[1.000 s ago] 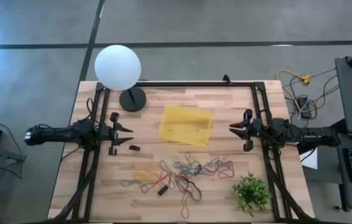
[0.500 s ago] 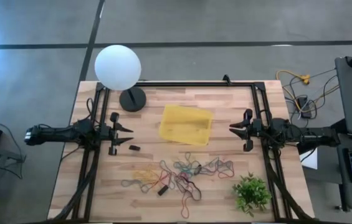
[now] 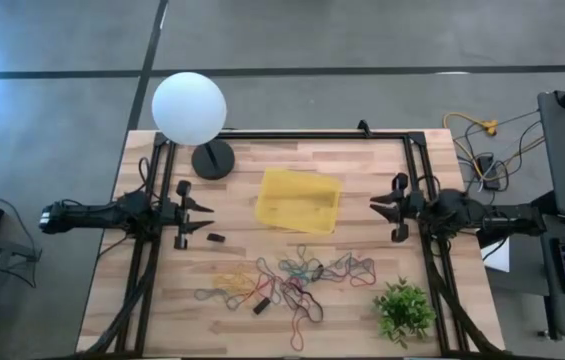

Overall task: Pick and place rubber bands into bin
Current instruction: Put the black rubber band into the yellow bin

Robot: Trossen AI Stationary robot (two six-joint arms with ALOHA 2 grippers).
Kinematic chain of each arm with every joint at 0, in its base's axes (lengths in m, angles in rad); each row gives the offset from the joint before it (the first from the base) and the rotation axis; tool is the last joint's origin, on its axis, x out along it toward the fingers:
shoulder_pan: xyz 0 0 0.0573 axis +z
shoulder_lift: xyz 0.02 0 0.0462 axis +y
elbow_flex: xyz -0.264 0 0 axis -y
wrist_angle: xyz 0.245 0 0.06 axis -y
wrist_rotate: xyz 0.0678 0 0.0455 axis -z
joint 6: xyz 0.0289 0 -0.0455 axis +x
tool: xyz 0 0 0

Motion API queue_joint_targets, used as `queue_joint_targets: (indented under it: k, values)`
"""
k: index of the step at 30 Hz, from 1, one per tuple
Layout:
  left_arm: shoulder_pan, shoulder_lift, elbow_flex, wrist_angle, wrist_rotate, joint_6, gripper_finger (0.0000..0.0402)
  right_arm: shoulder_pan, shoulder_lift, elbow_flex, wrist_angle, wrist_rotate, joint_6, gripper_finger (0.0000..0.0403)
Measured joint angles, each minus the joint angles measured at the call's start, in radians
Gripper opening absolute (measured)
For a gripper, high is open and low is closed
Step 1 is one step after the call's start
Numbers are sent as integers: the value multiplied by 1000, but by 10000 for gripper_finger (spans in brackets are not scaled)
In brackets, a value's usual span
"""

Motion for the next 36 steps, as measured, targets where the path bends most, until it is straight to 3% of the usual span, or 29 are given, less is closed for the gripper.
queue_joint_targets:
  k: [4,8,11,13,20,25,31,36]
  values:
    - [0,0,0,17,0,0,113,0,0,0,49,6,303,68]
    - [0,0,0,103,7,-2,113,0,-1,0,64,34,492,68]
    - [0,0,0,151,76,-43,113,0,5,-1,59,6,557,68]
    - [0,0,0,167,122,-89,113,0,15,-7,47,-18,556,68]
    - [-1,-1,3,241,127,-109,113,0,112,-7,-7,11,492,68]
    - [-1,6,3,231,128,-251,113,0,234,-7,37,58,444,68]
    - [-1,68,1,150,133,-265,113,11,448,-7,379,-125,384,68]
    - [-1,217,1,48,224,-340,113,81,688,21,686,-146,190,68]
